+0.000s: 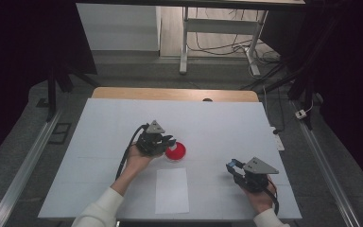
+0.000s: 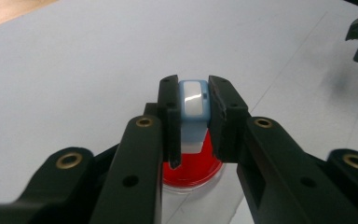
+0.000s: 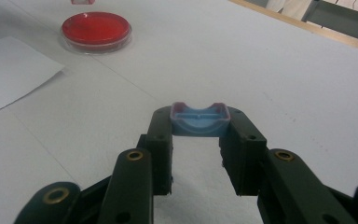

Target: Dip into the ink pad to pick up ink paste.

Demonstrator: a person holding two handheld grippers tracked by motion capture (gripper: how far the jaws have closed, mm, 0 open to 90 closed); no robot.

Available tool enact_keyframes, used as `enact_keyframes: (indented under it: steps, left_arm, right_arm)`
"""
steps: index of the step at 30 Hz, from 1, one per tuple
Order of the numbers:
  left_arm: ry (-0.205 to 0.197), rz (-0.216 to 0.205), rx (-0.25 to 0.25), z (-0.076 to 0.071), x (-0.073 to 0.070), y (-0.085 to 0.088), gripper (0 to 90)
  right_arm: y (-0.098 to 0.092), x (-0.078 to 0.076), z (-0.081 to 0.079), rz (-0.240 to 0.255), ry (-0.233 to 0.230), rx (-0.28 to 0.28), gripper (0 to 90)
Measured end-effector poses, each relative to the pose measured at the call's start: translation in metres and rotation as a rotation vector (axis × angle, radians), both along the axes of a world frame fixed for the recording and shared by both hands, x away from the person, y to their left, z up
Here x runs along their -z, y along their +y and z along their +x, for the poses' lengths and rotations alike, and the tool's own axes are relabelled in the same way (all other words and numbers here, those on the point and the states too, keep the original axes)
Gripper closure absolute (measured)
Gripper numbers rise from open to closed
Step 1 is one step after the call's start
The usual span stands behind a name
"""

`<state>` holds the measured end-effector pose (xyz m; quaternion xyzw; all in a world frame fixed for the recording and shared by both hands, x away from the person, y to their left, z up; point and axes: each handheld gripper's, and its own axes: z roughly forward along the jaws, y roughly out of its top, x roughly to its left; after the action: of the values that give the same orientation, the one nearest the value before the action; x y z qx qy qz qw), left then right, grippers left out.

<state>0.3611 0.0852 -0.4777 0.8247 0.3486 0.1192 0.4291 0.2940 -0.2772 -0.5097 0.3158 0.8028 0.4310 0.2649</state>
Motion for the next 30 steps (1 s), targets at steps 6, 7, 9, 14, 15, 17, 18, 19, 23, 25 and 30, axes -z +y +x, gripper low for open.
enact_keyframes:
  steps: [6,7,9,14,15,17,18,19,23,25,30]
  left_arm:
    - [0.000,0.005,-0.006,0.003,0.004,-0.003,75.4]
    - [-0.001,0.005,-0.008,0.004,0.005,-0.003,75.4]
    - [-0.002,0.007,-0.009,0.005,0.005,-0.003,75.4]
    - [0.000,0.019,-0.010,0.006,0.008,-0.005,75.4]
    - [-0.001,0.021,-0.011,0.007,0.008,-0.006,75.4]
    - [-0.003,0.027,-0.012,0.007,0.009,-0.006,75.4]
    - [-0.001,0.028,-0.013,0.007,0.010,-0.006,75.4]
    - [0.000,0.031,-0.012,0.008,0.011,-0.007,75.4]
    - [0.005,0.050,-0.011,0.009,0.014,-0.009,75.4]
    - [0.007,0.058,-0.010,0.010,0.016,-0.010,75.4]
    - [0.010,0.070,-0.007,0.010,0.019,-0.013,75.4]
  right_arm:
    - [-0.001,0.000,0.000,0.001,0.003,0.005,64.8]
    - [-0.001,0.000,0.000,0.002,0.003,0.004,64.8]
    - [-0.001,0.000,0.000,0.001,0.004,0.004,64.8]
    - [-0.001,0.000,0.000,-0.001,0.002,0.003,64.8]
    - [-0.001,0.000,0.000,-0.001,0.003,0.004,64.8]
    - [-0.001,0.000,0.000,-0.001,0.003,0.004,64.8]
    - [-0.001,0.000,0.001,-0.001,0.003,0.004,64.8]
    - [-0.001,0.000,0.001,-0.001,0.004,0.004,64.8]
    - [-0.001,0.001,0.001,-0.003,0.005,0.003,64.8]
    - [-0.001,0.001,0.001,-0.004,0.003,0.003,64.8]
    - [-0.001,0.001,0.001,-0.002,0.002,0.002,64.8]
